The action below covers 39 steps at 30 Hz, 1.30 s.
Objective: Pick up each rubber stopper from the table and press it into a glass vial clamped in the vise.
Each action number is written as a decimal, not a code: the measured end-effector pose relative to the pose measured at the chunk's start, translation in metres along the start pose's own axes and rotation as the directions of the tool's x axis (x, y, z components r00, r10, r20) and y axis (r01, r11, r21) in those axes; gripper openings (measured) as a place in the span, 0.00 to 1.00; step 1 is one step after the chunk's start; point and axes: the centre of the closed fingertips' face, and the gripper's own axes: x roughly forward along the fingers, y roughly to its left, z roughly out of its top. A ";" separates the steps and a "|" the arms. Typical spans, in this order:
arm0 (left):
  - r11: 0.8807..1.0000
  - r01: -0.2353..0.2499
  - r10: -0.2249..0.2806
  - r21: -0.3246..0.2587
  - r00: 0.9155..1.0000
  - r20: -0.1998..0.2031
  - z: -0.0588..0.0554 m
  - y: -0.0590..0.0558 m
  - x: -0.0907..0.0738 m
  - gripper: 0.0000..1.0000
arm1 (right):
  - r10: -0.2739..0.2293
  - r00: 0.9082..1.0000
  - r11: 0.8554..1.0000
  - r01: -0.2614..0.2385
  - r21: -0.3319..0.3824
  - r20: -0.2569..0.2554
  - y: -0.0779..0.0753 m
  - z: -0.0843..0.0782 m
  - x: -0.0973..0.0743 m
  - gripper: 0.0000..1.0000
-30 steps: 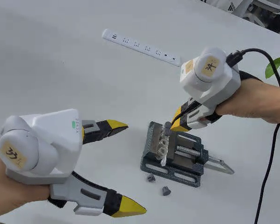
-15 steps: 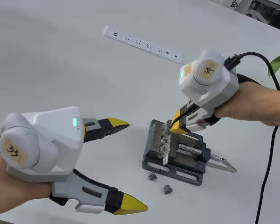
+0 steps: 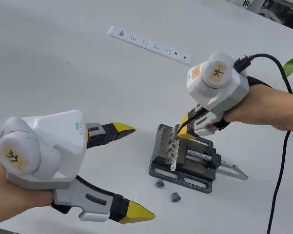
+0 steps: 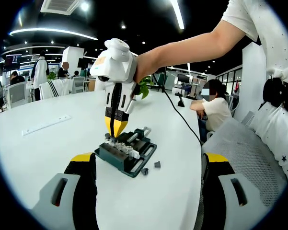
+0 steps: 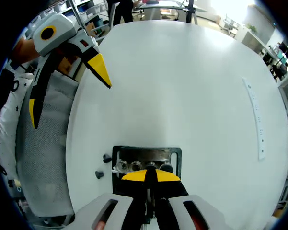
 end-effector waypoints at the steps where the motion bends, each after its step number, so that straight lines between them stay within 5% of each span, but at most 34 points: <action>1: 1.000 -0.001 0.001 -0.001 1.000 0.001 0.000 0.000 0.000 0.91 | 0.001 1.000 1.000 -0.001 0.000 -0.001 0.000 0.000 0.000 0.00; 22: 1.000 -0.003 0.003 -0.003 1.000 0.003 -0.002 0.005 0.001 0.91 | 0.006 0.996 0.998 -0.012 -0.057 -0.092 0.001 0.000 0.003 0.00; 39: 1.000 -0.002 0.002 -0.001 1.000 0.007 0.000 0.006 0.003 0.91 | -0.002 0.994 0.998 -0.004 -0.057 -0.111 0.001 -0.003 0.004 0.00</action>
